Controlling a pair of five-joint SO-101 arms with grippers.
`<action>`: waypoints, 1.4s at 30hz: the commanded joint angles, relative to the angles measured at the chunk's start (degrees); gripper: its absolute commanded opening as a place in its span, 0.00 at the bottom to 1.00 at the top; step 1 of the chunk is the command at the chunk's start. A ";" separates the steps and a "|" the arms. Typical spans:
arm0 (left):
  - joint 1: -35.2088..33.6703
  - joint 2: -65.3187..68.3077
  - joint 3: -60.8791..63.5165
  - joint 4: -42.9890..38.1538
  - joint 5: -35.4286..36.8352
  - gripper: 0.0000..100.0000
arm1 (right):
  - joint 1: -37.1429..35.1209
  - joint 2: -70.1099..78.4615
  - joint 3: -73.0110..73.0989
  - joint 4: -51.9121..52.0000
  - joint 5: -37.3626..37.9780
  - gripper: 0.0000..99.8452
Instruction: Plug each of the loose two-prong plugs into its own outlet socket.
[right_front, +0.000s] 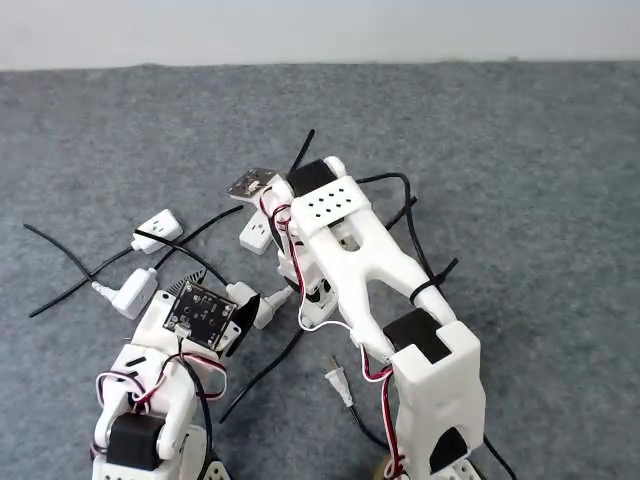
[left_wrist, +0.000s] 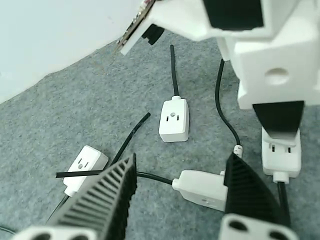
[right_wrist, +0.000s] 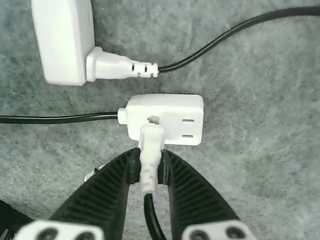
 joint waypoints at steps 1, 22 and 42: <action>-0.26 -0.79 -0.40 -1.58 -1.05 0.28 | 0.75 -0.40 -2.64 0.22 0.62 0.01; -0.26 -0.79 -0.31 -1.58 -1.05 0.28 | -1.27 -0.31 -2.29 1.89 -0.79 0.01; -5.80 -0.79 -1.54 -3.16 -0.53 0.28 | -6.11 -0.40 4.48 -1.54 -2.37 0.01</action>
